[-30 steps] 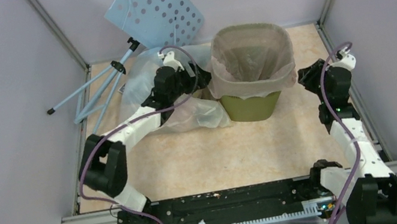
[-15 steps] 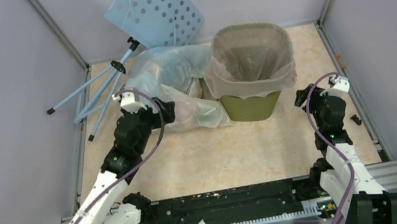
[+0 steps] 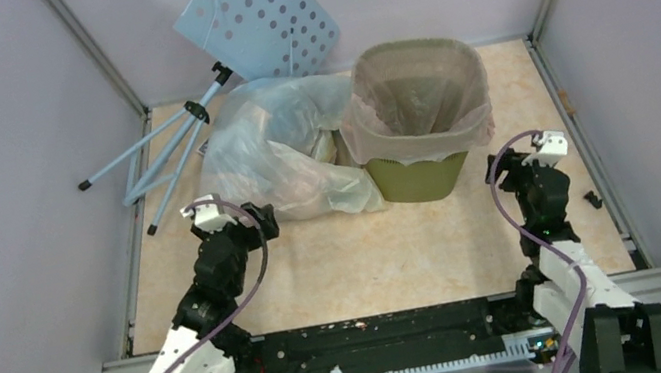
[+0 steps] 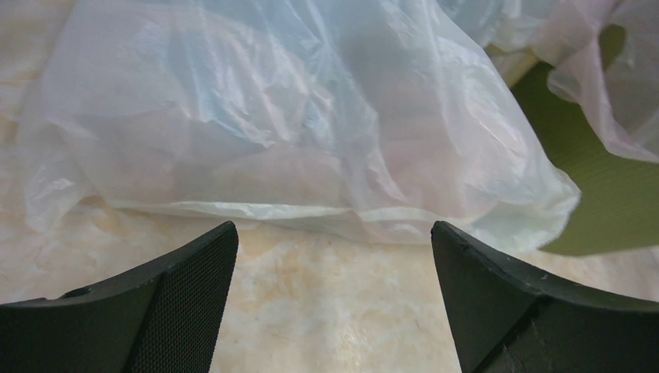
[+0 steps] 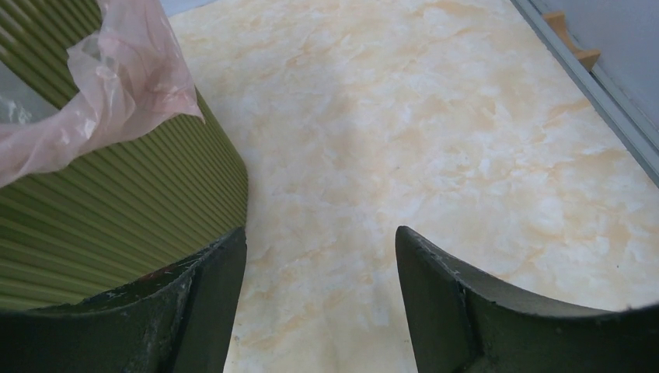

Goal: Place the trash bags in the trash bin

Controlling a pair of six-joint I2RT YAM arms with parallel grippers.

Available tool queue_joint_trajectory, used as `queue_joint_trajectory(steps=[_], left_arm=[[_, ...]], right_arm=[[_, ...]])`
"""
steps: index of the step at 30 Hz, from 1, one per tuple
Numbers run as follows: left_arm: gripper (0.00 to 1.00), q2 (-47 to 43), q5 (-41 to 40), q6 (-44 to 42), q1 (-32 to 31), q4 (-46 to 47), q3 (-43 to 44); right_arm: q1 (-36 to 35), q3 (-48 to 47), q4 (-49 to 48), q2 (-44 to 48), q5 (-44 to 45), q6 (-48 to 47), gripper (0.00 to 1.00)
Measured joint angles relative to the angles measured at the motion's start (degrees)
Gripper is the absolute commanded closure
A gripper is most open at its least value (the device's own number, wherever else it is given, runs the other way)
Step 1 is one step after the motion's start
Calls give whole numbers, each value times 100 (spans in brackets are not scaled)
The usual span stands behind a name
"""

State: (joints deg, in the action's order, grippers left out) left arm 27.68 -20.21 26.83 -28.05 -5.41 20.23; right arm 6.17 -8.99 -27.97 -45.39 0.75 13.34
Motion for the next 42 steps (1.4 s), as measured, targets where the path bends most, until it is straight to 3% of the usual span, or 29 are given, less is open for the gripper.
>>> queue_joint_trajectory(steps=[5, 16, 17, 18, 24, 33, 42], left_arm=[[1, 866, -660, -535, 0, 1202, -315], [1, 3071, -1325, -1729, 76, 3136, -138], [1, 3213, -1368, -1818, 142, 3235, -103], [1, 3357, -1325, -1886, 284, 3368, -83], [1, 3720, -577, -2142, 1233, 4166, -155], [1, 4590, 243, -3064, 1550, 5018, -205], [1, 5740, 1572, -3300, 2199, 6655, -649]], right_arm=[[-125, 186, -813, -643, 59, -249, 30], [-380, 238, -3403, -3263, 214, -804, 27], [-391, 214, -3569, -3534, 216, -841, 18], [-404, 201, -3585, -3657, 236, -876, 14], [-468, 24, -3722, -3773, 284, -1005, 12], [-483, -52, -3748, -3773, 83, -1169, 11], [-483, -52, -3751, -3773, 46, -1187, 10]])
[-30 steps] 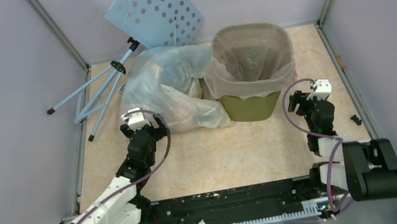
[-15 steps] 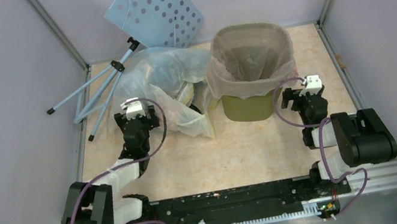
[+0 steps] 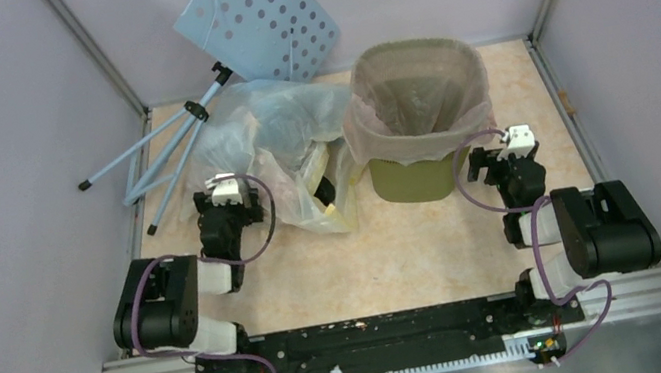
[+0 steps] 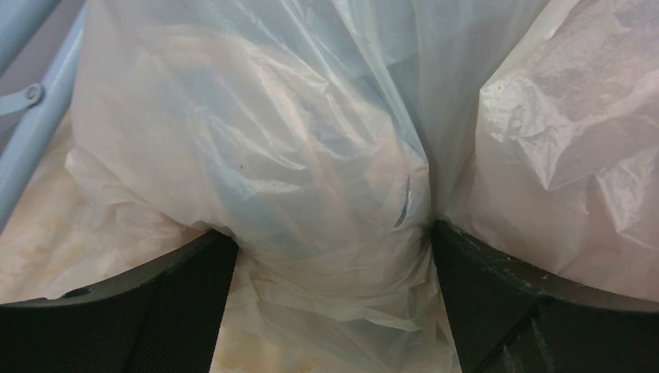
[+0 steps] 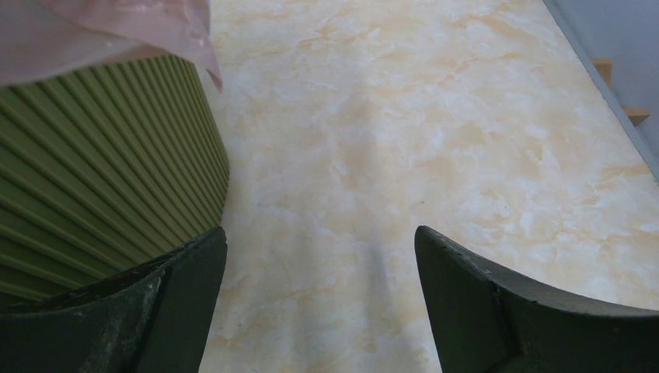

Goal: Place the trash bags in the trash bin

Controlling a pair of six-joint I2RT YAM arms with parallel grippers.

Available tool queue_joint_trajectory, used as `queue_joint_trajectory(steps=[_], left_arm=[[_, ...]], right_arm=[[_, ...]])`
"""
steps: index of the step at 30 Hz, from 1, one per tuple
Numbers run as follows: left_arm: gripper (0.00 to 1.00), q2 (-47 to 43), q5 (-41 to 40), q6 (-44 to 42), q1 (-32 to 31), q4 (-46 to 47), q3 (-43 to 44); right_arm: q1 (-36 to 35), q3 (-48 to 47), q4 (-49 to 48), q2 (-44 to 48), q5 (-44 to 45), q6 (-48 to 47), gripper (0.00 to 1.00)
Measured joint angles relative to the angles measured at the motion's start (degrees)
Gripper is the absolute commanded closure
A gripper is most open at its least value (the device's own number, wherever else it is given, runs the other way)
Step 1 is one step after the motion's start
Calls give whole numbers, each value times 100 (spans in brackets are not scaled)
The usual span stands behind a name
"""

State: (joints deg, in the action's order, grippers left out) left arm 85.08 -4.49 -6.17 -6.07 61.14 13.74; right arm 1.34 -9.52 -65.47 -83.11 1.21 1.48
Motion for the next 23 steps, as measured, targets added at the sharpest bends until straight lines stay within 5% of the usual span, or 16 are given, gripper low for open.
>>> queue_joint_trajectory(steps=[23], left_arm=[[1, 444, 212, 70, 155, 402, 116]], right_arm=[[0, 0, 0, 0, -2, 0, 9]])
